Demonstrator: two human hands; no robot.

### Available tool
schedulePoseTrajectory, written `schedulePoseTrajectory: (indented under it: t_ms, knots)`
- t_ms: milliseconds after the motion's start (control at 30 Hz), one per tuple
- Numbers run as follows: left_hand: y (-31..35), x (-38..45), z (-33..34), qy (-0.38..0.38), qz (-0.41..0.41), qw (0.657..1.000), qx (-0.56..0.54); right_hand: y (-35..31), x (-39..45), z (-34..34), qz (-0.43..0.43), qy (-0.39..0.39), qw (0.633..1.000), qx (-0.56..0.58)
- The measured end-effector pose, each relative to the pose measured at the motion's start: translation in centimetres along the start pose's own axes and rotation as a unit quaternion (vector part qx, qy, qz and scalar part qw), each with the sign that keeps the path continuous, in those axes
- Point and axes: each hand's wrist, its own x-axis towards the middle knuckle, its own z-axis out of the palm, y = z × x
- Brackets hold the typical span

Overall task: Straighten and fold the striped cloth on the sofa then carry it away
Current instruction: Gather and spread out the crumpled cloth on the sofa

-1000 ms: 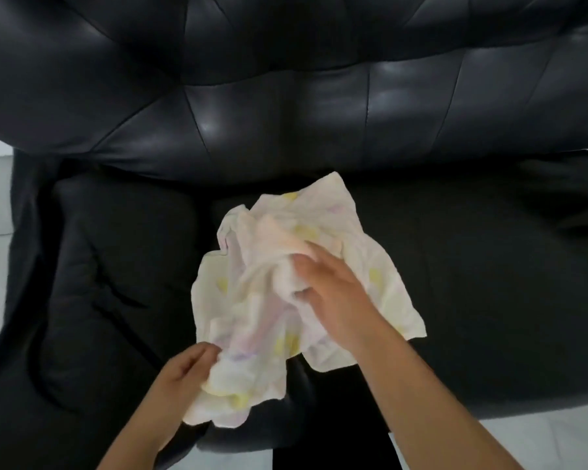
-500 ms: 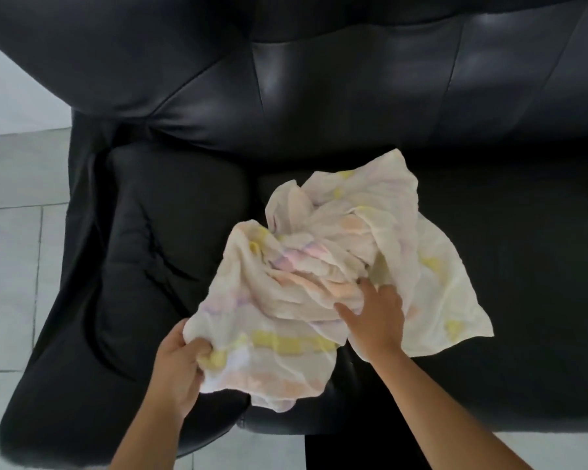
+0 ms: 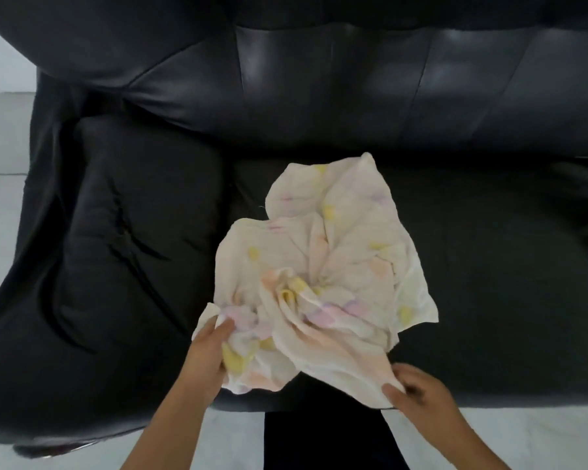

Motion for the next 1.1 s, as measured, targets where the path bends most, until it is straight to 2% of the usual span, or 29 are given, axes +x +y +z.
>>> schedulePoseTrajectory:
  t_ms: [67,100,133,200,267,300,400,467,533,567,633,700,767,867,900,967,1000,1033,1100]
  knots:
    - [-1.6,0.9,1.4,-0.002,-0.034,0.999,0.010,0.9,0.8,-0.5,0.080,-0.066,0.987,0.120]
    - [-2.3,1.4,2.3,-0.006,-0.038,0.999,0.032,1.1,1.4,-0.6,0.094,-0.102,0.984,0.113]
    - [-3.0,2.2,3.3,-0.013,-0.031,0.997,0.072,0.9,2.0,-0.4,0.119,-0.122,0.982,0.085]
    - [-4.0,3.7,5.1,-0.018,0.007,0.986,0.164,0.6,3.2,0.1,0.145,-0.130,0.978,-0.070]
    - [-4.8,5.1,6.6,0.030,0.030,0.974,0.224,0.1,3.8,0.7,0.139,-0.091,0.970,-0.178]
    - [-5.2,5.7,7.0,0.052,0.031,0.973,0.221,-0.2,4.2,1.1,0.125,-0.060,0.975,-0.171]
    - [-5.7,5.9,7.1,0.036,0.023,0.991,0.131,-2.1,5.5,2.6,0.109,0.084,0.990,-0.020]
    - [-5.5,5.1,6.3,0.016,0.037,0.991,0.125,-2.9,7.5,2.5,0.171,0.143,0.974,0.039]
    - [-4.6,4.0,5.0,0.000,0.049,0.992,0.114,-3.8,9.1,1.8,0.251,0.155,0.949,0.109]
    - [-3.9,3.3,4.4,-0.006,0.056,0.993,0.107,-4.2,9.3,1.4,0.256,0.158,0.945,0.126]
    - [-1.8,1.8,3.3,-0.020,0.079,0.993,0.081,-5.2,9.2,0.0,0.177,0.191,0.958,0.121]
    - [0.7,-0.1,2.0,-0.044,0.121,0.989,0.071,-7.5,8.3,-2.3,0.071,0.278,0.948,0.140]
    - [3.6,-2.2,1.0,-0.058,0.162,0.984,0.042,-10.5,6.3,-6.0,-0.021,0.351,0.899,0.260]
    - [6.6,-3.4,0.7,-0.059,0.203,0.977,-0.024,-13.2,3.3,-11.5,-0.130,0.397,0.775,0.475]
    - [7.0,-3.1,1.2,-0.058,0.209,0.975,-0.048,-13.0,3.0,-12.5,-0.144,0.409,0.767,0.473]
    - [7.1,-2.7,3.4,-0.069,0.194,0.974,-0.098,-13.5,3.3,-12.0,-0.074,0.333,0.854,0.392]
    - [7.0,-2.6,4.8,-0.083,0.163,0.977,-0.113,-12.3,3.9,-12.1,-0.043,0.307,0.871,0.381]
    - [6.5,-2.2,5.5,-0.091,0.128,0.980,-0.123,-10.2,5.3,-11.3,-0.034,0.313,0.868,0.383]
    - [5.8,-1.9,6.8,-0.090,0.084,0.986,-0.117,-9.0,6.7,-9.4,0.021,0.259,0.857,0.444]
